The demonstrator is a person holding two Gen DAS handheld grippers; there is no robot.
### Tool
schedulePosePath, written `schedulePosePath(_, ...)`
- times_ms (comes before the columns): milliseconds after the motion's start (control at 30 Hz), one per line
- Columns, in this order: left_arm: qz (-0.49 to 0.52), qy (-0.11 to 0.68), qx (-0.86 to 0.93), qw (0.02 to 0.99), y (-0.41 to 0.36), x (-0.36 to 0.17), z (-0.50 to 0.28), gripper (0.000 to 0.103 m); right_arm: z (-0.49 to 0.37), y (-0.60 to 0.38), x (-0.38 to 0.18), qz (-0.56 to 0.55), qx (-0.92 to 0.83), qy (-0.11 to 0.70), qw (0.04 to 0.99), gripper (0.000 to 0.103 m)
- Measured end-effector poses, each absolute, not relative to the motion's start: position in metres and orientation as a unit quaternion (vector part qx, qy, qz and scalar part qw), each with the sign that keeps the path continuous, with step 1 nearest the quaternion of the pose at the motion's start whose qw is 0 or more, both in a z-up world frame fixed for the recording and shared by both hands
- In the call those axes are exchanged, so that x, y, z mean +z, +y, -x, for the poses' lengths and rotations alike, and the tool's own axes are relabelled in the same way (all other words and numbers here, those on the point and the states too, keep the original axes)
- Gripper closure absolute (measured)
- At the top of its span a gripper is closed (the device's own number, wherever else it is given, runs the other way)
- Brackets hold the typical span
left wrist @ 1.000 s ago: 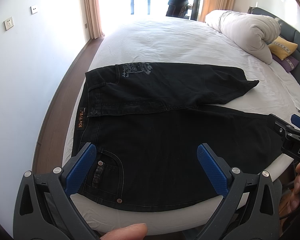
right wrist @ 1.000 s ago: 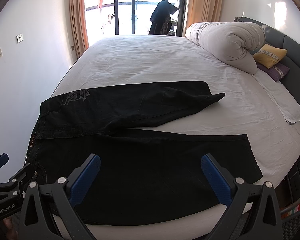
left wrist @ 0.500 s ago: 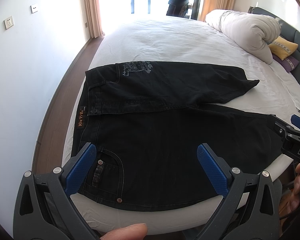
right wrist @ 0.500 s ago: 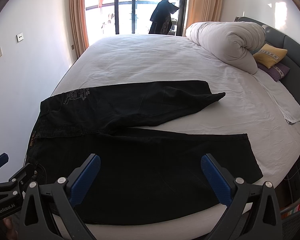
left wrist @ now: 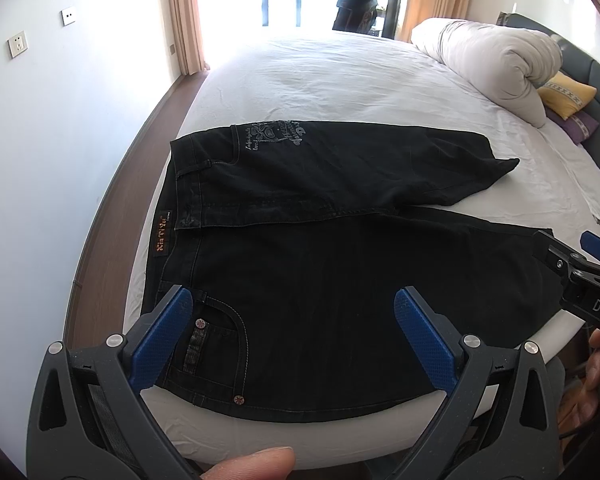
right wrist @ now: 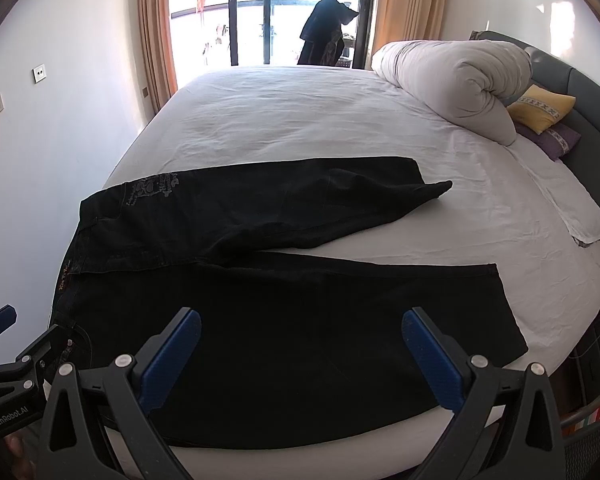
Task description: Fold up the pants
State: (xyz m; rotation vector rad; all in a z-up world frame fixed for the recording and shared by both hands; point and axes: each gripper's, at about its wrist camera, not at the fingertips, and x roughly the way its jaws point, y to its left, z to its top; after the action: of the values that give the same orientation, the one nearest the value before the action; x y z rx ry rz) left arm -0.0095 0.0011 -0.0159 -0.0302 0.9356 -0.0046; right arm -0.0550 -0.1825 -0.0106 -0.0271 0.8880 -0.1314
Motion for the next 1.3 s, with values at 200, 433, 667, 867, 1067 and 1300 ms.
schedulePosePath(200,0.015,0.451,-0.003,0.892,0.001,-0.016,0.009,0.000,0.055,-0.182,-0.010,0.013,-0.063,0.430,0.900,0.000)
schedulePosePath(433,-0.001,0.448,-0.009,0.894,0.004,-0.026,-0.003,0.000,0.048,-0.186,-0.016,0.015,-0.053,0.436,0.898,0.000)
schedulePosePath(667,-0.028,0.441,-0.032,0.896,0.034,-0.037,-0.077,0.000,0.019,-0.199,-0.027,0.029,-0.009,0.440,0.897,0.000)
schedulePosePath(867,-0.047,0.466,-0.113,0.876,0.069,-0.052,-0.193,0.000,-0.031,-0.205,-0.036,0.049,0.064,0.436,0.896,0.000)
schedulePosePath(1067,-0.152,0.505,-0.115,0.842,0.092,-0.075,-0.303,0.000,-0.085,-0.194,-0.045,0.119,0.167,0.426,0.881,0.007)
schedulePosePath(1300,-0.143,0.553,-0.196,0.797,0.111,-0.106,-0.372,0.002,-0.165,-0.181,-0.058,0.158,0.278,0.431,0.844,0.025)
